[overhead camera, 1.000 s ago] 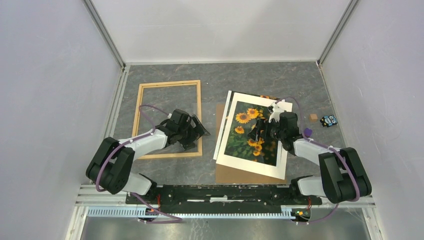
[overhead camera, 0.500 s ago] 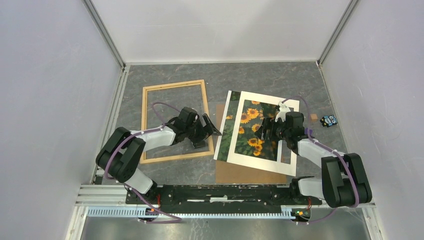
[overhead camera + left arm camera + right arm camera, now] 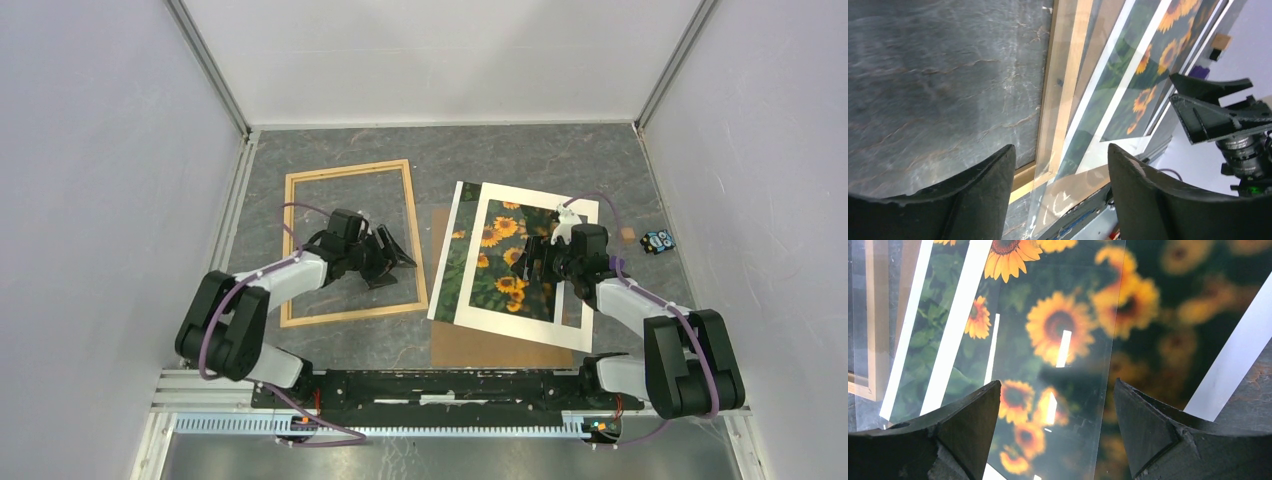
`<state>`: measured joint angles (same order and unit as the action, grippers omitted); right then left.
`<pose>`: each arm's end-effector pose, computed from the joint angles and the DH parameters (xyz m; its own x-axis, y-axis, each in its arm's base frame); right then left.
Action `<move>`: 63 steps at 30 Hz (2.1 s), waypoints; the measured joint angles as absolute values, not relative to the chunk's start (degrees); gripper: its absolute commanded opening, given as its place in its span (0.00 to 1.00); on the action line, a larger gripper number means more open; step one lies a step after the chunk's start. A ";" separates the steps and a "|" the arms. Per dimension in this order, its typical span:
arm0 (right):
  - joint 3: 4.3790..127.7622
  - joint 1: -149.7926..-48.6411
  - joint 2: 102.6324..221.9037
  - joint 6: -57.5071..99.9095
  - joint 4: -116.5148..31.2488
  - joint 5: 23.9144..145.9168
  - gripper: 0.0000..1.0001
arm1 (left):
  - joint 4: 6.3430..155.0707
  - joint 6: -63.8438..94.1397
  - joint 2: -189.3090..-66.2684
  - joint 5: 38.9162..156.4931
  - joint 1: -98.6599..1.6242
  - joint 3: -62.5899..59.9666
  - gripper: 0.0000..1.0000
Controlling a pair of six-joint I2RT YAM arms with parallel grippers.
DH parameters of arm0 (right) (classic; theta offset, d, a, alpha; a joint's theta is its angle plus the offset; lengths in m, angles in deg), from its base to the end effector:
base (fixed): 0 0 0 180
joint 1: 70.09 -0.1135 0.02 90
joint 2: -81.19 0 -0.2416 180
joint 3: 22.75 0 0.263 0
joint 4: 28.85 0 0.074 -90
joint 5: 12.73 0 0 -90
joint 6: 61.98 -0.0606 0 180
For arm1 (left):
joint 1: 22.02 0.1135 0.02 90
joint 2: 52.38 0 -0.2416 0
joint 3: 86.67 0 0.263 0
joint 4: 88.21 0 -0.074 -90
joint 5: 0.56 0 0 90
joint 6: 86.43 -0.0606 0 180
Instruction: Put the photo into the frame
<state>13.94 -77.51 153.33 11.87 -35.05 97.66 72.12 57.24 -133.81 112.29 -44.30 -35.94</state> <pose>0.2530 0.0542 0.1040 -0.7385 0.1668 -0.6533 -0.1809 0.8844 0.4302 0.2622 -0.1328 0.1181 -0.8883 -0.4383 -0.1369 -0.2314 0.6848 -0.6910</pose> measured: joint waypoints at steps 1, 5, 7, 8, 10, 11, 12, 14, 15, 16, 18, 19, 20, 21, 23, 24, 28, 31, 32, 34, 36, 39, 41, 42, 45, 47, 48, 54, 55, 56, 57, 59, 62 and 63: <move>13.94 -77.51 153.33 11.87 -35.05 97.66 0.89 | 73.39 57.11 -135.08 113.32 -44.32 -35.94 0.69; 13.86 -77.49 153.33 11.90 -34.95 97.68 0.89 | 80.30 57.04 -140.28 116.19 -44.21 -37.14 0.68; 13.70 -77.47 153.24 11.90 -34.77 97.68 0.89 | 84.65 57.28 -142.29 117.32 -44.00 -38.63 0.64; 13.66 -77.47 153.24 11.90 -34.64 97.70 0.89 | 87.25 57.43 -143.03 118.48 -43.89 -39.39 0.62; 13.51 -77.47 153.24 11.90 -34.31 97.74 0.89 | 92.76 58.44 -144.59 119.99 -43.78 -40.77 0.58; 13.44 -77.47 153.24 11.90 -34.14 97.79 0.89 | 96.49 58.92 -145.64 120.75 -43.78 -41.76 0.54; 13.44 -77.47 153.26 11.87 -34.03 97.83 0.89 | 100.36 59.66 -146.79 121.72 -43.73 -42.83 0.49; 13.44 -77.47 153.30 11.87 -33.94 98.01 0.88 | 106.79 61.22 -149.00 123.09 -43.73 -44.57 0.41; 13.44 -77.47 153.33 11.87 -33.90 98.03 0.88 | 109.45 61.87 -150.14 123.57 -43.73 -45.27 0.37; 13.44 -77.47 153.35 11.87 -33.83 98.03 0.89 | 111.09 62.33 -150.88 123.90 -43.58 -45.78 0.32; 13.42 -77.47 153.37 11.87 -33.74 98.03 0.89 | 113.37 62.75 -151.71 124.10 -43.38 -46.61 0.20; 13.33 -77.47 153.37 11.85 -33.59 98.05 0.89 | 113.54 62.75 -151.84 124.08 -43.36 -46.85 0.14; 13.27 -77.47 153.37 11.85 -33.48 98.07 0.89 | 113.50 62.77 -151.89 124.05 -43.34 -46.94 0.09; 13.16 -77.47 153.37 11.85 -33.26 98.18 0.89 | 113.48 62.70 -151.78 124.10 -43.16 -46.96 0.07; 13.05 -77.47 153.37 11.85 -32.96 98.29 0.89 | 112.36 62.42 -150.75 124.08 -42.64 -46.76 0.04; 13.03 -77.47 153.37 11.85 -32.89 98.40 0.89 | 110.68 61.96 -149.74 123.94 -42.42 -46.45 0.02; 12.89 -77.55 153.37 11.87 -32.67 98.88 0.89 | 97.98 57.70 -144.80 123.14 -39.69 -43.29 0.02; 12.89 -78.43 153.37 11.92 -32.69 99.03 0.89 | 84.38 52.56 -141.79 121.17 -36.32 -38.19 0.02; 12.89 -79.19 153.37 11.96 -32.69 99.06 0.89 | 80.03 50.75 -141.31 120.05 -35.27 -36.12 0.02; 12.89 -80.92 153.37 11.92 -32.69 99.19 0.89 | 69.50 45.83 -141.11 117.98 -32.76 -30.41 0.03; 12.89 -82.76 153.50 11.66 -32.63 99.95 0.89 | 61.78 41.33 -141.37 116.27 -30.47 -25.67 0.04; 12.94 -84.31 154.62 10.34 -31.23 102.46 0.89 | 53.89 35.56 -143.03 114.74 -27.84 -21.01 0.03; 12.92 -84.53 155.69 8.84 -29.61 104.48 0.88 | 50.75 33.24 -144.70 113.58 -26.79 -19.83 0.07; 12.94 -84.70 156.25 7.98 -28.76 105.39 0.88 | 49.74 32.41 -145.33 113.13 -26.47 -19.75 0.10; 12.92 -85.44 157.68 5.23 -26.57 107.34 0.88 | 46.64 30.70 -147.08 111.97 -25.37 -19.64 0.12; 12.94 -86.80 158.20 3.61 -25.72 107.69 0.87 | 45.37 30.27 -147.95 111.57 -24.67 -19.42 0.26; 12.92 -87.61 158.29 2.78 -25.46 107.78 0.87 | 45.09 30.00 -148.04 111.33 -24.56 -19.40 0.31; 12.70 -90.91 159.18 -2.66 -21.85 108.74 0.85 | 43.58 28.69 -147.86 107.22 -24.28 -19.31 0.51; 12.54 -91.08 159.40 -3.43 -21.07 108.85 0.85 | 43.42 28.67 -147.69 106.66 -24.28 -19.31 0.55; 12.26 -91.19 159.84 -4.45 -19.86 109.24 0.85 | 43.34 28.63 -147.51 106.07 -24.28 -19.31 0.56; 11.98 -91.37 160.47 -5.59 -18.79 109.57 0.85 | 43.27 28.56 -147.23 105.72 -24.28 -19.31 0.56; 11.45 -91.43 161.46 -7.10 -17.48 109.85 0.84 | 43.16 28.39 -146.68 105.19 -24.28 -19.33 0.57; 10.75 -91.46 162.03 -9.15 -15.65 109.94 0.83 | 43.14 28.34 -145.05 104.49 -24.28 -19.66 0.58; 10.64 -91.46 162.18 -9.61 -15.19 110.01 0.82 | 43.16 28.34 -144.26 104.43 -24.28 -19.83 0.58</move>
<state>10.64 -91.46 162.18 -9.61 -15.19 110.01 43.16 28.34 -144.26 104.43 -24.28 -19.83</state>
